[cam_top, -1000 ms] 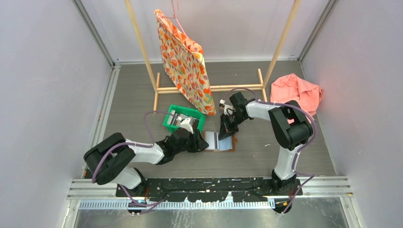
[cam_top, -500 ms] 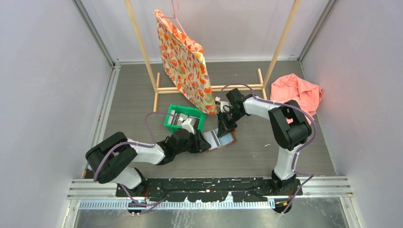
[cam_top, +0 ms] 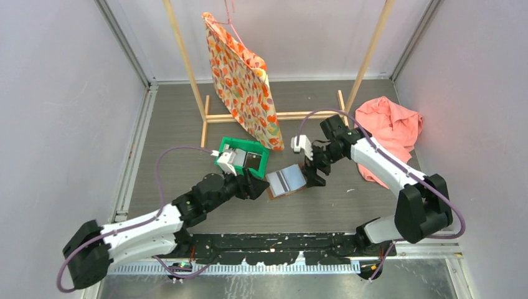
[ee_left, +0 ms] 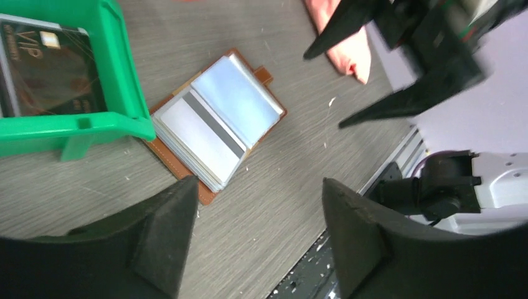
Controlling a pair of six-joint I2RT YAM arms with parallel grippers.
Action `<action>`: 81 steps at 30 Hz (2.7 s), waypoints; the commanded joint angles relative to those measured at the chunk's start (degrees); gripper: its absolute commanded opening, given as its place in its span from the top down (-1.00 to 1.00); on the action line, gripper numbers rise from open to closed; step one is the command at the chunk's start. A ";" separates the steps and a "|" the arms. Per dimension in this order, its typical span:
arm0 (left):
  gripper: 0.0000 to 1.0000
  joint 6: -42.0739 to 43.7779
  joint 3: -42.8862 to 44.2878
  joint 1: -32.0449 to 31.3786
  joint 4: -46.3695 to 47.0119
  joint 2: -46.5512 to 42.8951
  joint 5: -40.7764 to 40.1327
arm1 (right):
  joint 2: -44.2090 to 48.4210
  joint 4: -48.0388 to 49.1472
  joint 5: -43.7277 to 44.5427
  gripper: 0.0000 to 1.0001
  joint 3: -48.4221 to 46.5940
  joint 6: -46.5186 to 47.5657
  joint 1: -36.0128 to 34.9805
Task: Put the credit cards into the card holder
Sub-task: Close the card holder at the center of the board.
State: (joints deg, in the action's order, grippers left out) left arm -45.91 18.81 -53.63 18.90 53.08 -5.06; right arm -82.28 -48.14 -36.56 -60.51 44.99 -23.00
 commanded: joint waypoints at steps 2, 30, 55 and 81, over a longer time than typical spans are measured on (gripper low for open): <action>-0.96 3.53 -3.58 0.18 -10.08 -14.18 -8.47 | -0.68 -2.44 3.69 -0.74 2.48 33.05 -0.07; -0.94 -0.89 -12.30 0.45 -9.91 -26.89 -4.66 | -24.75 -3.11 9.86 0.20 -9.18 32.33 -2.17; -0.84 -13.07 -0.16 -2.07 0.75 10.72 -4.91 | -15.90 -18.55 -17.71 0.98 -7.35 46.99 6.94; -0.51 -10.44 -0.44 -4.82 13.99 19.45 -8.19 | -8.85 14.13 -17.78 0.92 -2.70 -5.96 -2.44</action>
State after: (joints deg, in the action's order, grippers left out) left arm -59.83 20.27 -58.17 31.48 80.27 -11.73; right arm -94.11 -38.46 -52.95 -63.00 44.34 -22.09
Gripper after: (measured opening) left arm 0.752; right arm 0.045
